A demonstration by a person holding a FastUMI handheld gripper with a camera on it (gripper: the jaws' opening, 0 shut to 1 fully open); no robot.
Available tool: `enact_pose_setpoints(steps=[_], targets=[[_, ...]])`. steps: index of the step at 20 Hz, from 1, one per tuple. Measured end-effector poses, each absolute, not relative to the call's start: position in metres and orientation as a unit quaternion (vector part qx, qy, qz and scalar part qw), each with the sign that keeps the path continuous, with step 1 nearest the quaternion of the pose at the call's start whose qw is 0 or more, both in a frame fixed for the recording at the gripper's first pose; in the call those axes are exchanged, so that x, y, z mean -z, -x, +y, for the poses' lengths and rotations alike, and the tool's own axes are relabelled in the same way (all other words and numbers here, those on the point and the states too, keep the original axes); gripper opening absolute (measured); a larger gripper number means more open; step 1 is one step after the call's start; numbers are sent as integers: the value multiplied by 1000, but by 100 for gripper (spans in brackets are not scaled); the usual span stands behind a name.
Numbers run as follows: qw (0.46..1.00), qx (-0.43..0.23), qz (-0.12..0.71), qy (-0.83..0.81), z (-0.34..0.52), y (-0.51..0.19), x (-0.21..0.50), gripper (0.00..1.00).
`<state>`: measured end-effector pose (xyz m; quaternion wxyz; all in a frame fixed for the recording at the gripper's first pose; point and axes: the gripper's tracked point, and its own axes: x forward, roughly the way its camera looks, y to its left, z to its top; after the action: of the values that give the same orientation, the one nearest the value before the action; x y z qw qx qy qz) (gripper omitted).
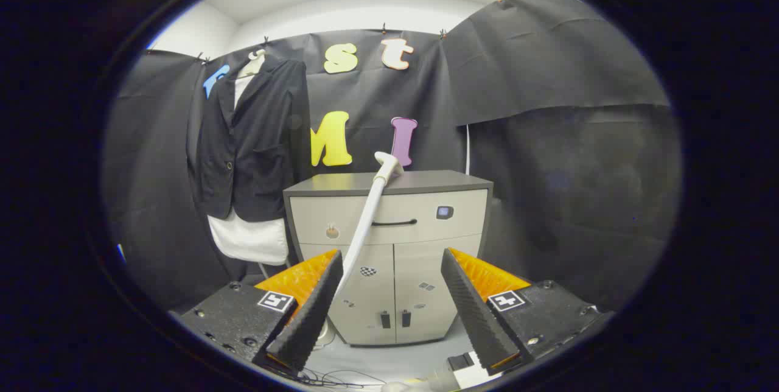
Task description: Iron the clothes twice with a garment steamer, once on the left side and once on the right side.
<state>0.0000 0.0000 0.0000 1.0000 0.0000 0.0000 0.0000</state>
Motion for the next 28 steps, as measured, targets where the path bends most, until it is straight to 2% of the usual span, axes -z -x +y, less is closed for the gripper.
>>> enact_pose_setpoints(steps=[19,28], targets=[[1000,-5,-11,-7,6,1,-18,100],[998,20,-53,-32,-23,-41,-128,100]])
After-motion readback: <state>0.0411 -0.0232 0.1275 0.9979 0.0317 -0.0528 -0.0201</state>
